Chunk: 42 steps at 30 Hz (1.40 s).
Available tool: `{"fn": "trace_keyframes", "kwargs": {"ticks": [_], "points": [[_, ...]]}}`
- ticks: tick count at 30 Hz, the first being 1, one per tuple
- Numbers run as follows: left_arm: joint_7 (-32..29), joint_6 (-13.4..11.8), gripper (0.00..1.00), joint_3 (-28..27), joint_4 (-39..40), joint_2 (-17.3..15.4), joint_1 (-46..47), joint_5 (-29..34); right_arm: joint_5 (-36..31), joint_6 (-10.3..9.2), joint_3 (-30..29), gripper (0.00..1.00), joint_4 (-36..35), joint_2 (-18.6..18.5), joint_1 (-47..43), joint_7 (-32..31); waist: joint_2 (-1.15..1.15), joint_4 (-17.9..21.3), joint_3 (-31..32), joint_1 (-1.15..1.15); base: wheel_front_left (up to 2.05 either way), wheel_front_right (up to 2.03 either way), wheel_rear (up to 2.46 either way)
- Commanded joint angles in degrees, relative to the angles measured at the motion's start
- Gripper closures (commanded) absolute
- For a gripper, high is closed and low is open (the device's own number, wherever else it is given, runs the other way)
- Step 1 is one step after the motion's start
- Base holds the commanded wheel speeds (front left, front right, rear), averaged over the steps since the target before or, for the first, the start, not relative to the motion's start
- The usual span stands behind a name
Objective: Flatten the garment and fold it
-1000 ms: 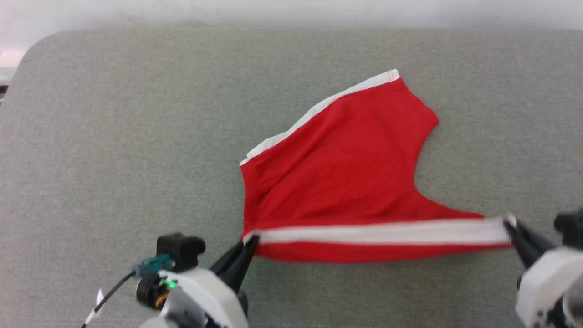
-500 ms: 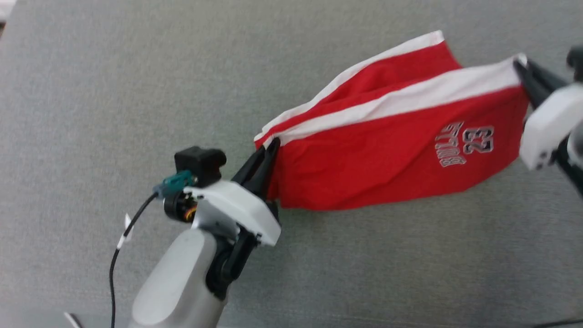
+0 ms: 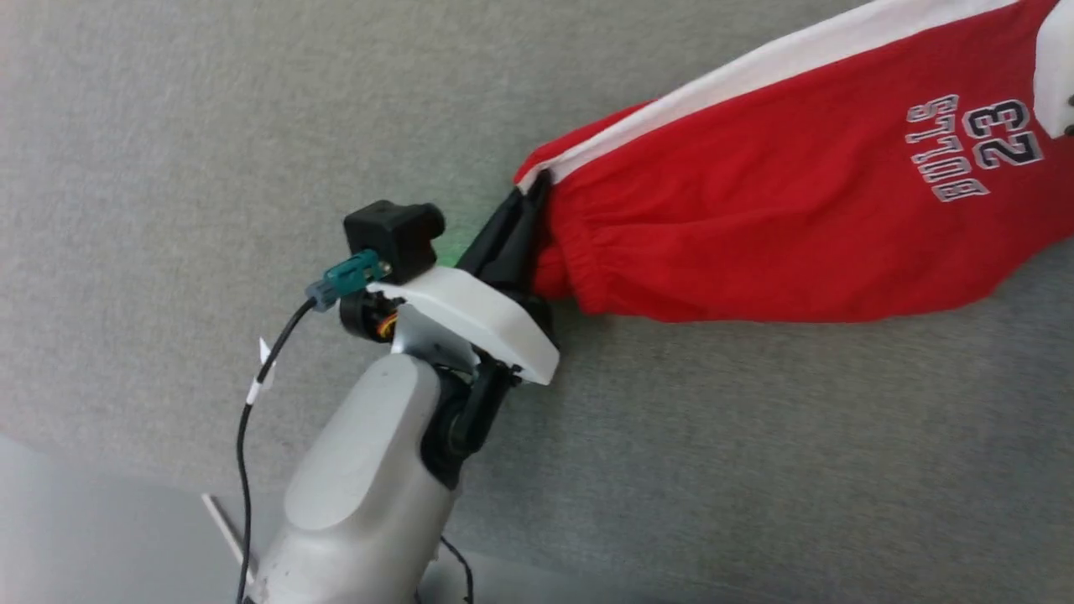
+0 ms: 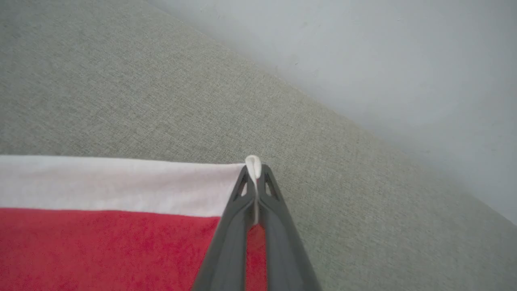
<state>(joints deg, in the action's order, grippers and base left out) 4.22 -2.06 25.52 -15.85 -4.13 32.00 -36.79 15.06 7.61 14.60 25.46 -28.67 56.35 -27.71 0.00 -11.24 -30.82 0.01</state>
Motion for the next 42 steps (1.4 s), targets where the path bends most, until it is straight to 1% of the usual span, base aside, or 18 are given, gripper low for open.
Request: {"fn": "trace_keyframes", "kwargs": {"ticks": [1,6,7,8,9,10,12,15,21,24,26,29,33,38,42], "points": [[0.48,0.33,1.00,0.67,-0.50,0.30,0.75,-0.61,-0.07,-0.12,0.97,1.00,1.60,-0.69,1.86,-0.89,0.00,-3.85,-3.84,-0.01,0.00,0.00,0.00],[1.06,1.04,1.00,2.54,-0.91,0.76,1.18,-1.59,1.01,-0.12,2.52,1.00,6.25,-1.20,5.01,-4.15,0.00,-4.75,-4.46,-0.01,0.00,0.00,0.00],[0.92,1.31,0.60,2.98,-1.01,0.81,1.17,-1.84,1.38,-0.12,2.16,1.00,7.49,-1.05,5.34,-5.36,0.00,-4.76,-4.40,-0.01,0.00,0.00,0.00],[0.90,1.56,0.00,3.31,-1.04,0.85,1.12,-2.12,1.71,-0.12,1.87,0.91,8.58,-0.84,5.57,-6.67,0.00,-4.70,-4.25,-0.01,0.00,0.00,0.00],[0.94,1.68,0.00,3.49,-1.06,0.89,1.02,-2.45,1.99,-0.12,1.84,0.66,9.22,-0.60,5.69,-7.55,0.00,-4.57,-3.95,-0.01,0.00,0.00,0.00],[0.99,1.72,0.00,3.68,-1.06,0.91,0.92,-2.62,2.26,-0.12,1.93,0.00,9.47,-0.46,5.73,-7.83,0.00,-4.42,-3.55,-0.01,0.00,0.00,0.00],[0.99,1.73,0.00,3.90,-1.03,0.93,0.81,-2.68,2.48,-0.12,1.95,0.00,9.49,-0.44,5.75,-7.64,0.00,-4.25,-3.13,-0.01,0.00,0.00,0.00],[1.51,1.53,0.00,4.07,-0.80,0.56,0.16,-2.39,3.35,-0.12,2.35,0.00,8.50,-0.61,4.67,-4.70,0.00,-3.57,-1.08,-0.01,0.00,0.00,0.00],[3.41,-0.12,0.00,3.25,1.06,-2.16,-3.66,-1.36,5.82,-0.12,0.91,0.00,5.17,-0.17,-2.40,5.70,0.00,-1.19,5.80,-0.01,0.00,0.00,0.00],[4.11,-0.94,0.00,2.86,2.67,-3.30,-6.65,-1.44,6.13,-0.12,-1.19,0.00,2.92,0.65,-7.82,11.22,0.00,0.09,9.75,-0.01,0.00,0.00,0.00],[4.03,-1.03,0.00,2.53,3.73,-3.66,-8.87,-2.49,5.50,-0.12,-3.06,0.00,0.96,1.47,-11.62,14.77,0.00,0.96,12.06,-0.01,0.00,0.00,0.00],[3.85,-1.63,0.00,2.62,4.64,-4.50,-11.54,-2.72,4.67,-0.12,-6.57,0.00,-2.35,3.74,-17.84,19.03,0.00,1.95,14.99,-0.01,0.00,0.00,0.00],[4.25,-2.07,0.00,2.71,4.68,-4.25,-13.66,-3.38,2.78,-0.12,-10.82,0.00,-7.98,7.40,-26.10,23.02,0.00,2.94,17.14,-0.01,0.00,0.00,0.00],[5.49,-3.32,0.00,4.53,1.43,-3.34,-12.03,-0.54,-0.37,-0.12,-17.51,0.00,-14.94,13.96,-34.90,26.45,0.00,3.54,17.93,-0.01,0.00,0.00,0.00],[6.88,-4.25,0.00,5.26,-2.56,-2.12,-9.92,0.92,-2.73,-0.12,-19.52,0.00,-19.02,18.91,-39.44,28.16,0.00,4.89,17.81,-0.01,0.00,0.00,0.00]]}}
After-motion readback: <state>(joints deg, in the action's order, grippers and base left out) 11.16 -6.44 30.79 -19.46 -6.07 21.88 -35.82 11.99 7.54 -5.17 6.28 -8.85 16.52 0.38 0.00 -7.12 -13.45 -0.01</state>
